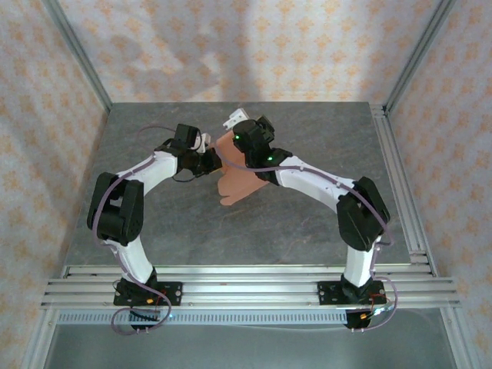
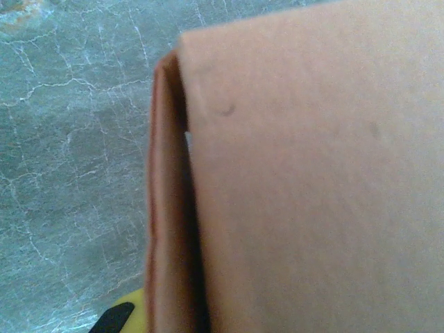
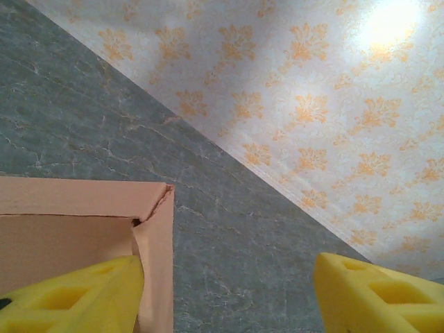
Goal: Fold the paper box
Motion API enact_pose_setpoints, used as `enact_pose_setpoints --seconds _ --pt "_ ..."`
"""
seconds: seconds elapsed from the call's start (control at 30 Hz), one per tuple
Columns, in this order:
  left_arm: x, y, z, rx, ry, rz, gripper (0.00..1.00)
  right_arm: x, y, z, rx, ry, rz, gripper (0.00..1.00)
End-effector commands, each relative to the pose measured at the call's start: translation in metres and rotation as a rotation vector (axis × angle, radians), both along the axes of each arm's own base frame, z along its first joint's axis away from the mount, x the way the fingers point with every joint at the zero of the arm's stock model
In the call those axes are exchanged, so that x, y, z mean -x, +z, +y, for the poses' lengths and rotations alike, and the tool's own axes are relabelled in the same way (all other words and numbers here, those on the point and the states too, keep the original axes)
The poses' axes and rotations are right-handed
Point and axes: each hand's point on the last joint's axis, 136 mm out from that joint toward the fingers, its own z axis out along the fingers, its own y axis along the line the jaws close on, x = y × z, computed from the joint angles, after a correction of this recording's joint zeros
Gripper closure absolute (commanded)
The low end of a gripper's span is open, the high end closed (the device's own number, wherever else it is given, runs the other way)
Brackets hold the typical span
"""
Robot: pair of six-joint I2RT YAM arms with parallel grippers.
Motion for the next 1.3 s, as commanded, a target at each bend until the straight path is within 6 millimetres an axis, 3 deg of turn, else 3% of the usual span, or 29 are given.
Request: enact_pose_setpoints --seconds 0.0,0.3,0.53,0.67,0.77,1.07,1.27 --pt "-0.009 0.019 -0.01 0.021 -0.037 -0.075 1.0 0.009 0.007 0.004 -0.035 0.033 -0.002 0.32" --pt "-0.009 0.018 -0.006 0.001 -0.021 -0.055 1.0 0.046 0.036 0.011 -0.3 0.259 0.028 0.2" --pt "-0.002 0.015 0.011 -0.113 -0.016 -0.037 1.0 0.043 0.055 -0.022 -0.601 0.223 0.053 0.2" --pt "0.008 0.009 0.029 -0.251 -0.036 0.026 1.0 0.031 0.046 -0.044 -0.642 0.142 0.1 0.21" --pt "0.02 0.004 0.04 -0.347 -0.081 0.104 1.0 0.027 0.036 -0.048 -0.617 0.112 0.135 0.21" --pt "0.07 -0.003 0.091 -0.658 -0.21 0.345 1.0 0.025 0.01 -0.039 -0.584 0.135 0.219 0.21" --pt "0.103 -0.01 0.114 -0.779 -0.324 0.517 1.0 0.027 -0.002 -0.027 -0.608 0.178 0.271 0.21"
